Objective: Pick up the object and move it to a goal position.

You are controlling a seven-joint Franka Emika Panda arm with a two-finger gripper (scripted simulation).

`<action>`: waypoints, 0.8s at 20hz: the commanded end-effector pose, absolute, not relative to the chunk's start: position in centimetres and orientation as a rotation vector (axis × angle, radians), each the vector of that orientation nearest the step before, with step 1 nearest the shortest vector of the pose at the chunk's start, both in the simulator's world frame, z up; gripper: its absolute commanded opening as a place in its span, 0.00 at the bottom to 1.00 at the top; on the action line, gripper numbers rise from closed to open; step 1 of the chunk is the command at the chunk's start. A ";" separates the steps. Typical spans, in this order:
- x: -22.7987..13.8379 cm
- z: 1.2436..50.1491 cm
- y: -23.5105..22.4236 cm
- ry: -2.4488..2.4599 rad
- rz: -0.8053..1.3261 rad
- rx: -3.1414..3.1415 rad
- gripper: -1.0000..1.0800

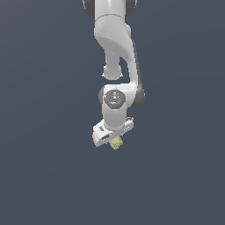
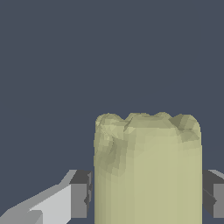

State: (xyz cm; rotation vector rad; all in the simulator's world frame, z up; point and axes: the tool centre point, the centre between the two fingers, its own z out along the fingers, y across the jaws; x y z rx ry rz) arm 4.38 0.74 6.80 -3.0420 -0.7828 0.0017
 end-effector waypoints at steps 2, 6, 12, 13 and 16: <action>3.1 8.6 -0.9 -0.782 0.001 -3.043 0.00; 1.1 11.2 -3.4 -0.782 0.001 -3.043 0.00; -2.0 15.5 -7.4 -0.782 0.001 -3.043 0.00; -2.4 16.1 -8.0 -0.781 0.000 -3.043 0.00; -3.7 17.9 -9.7 -0.781 0.000 -3.043 0.00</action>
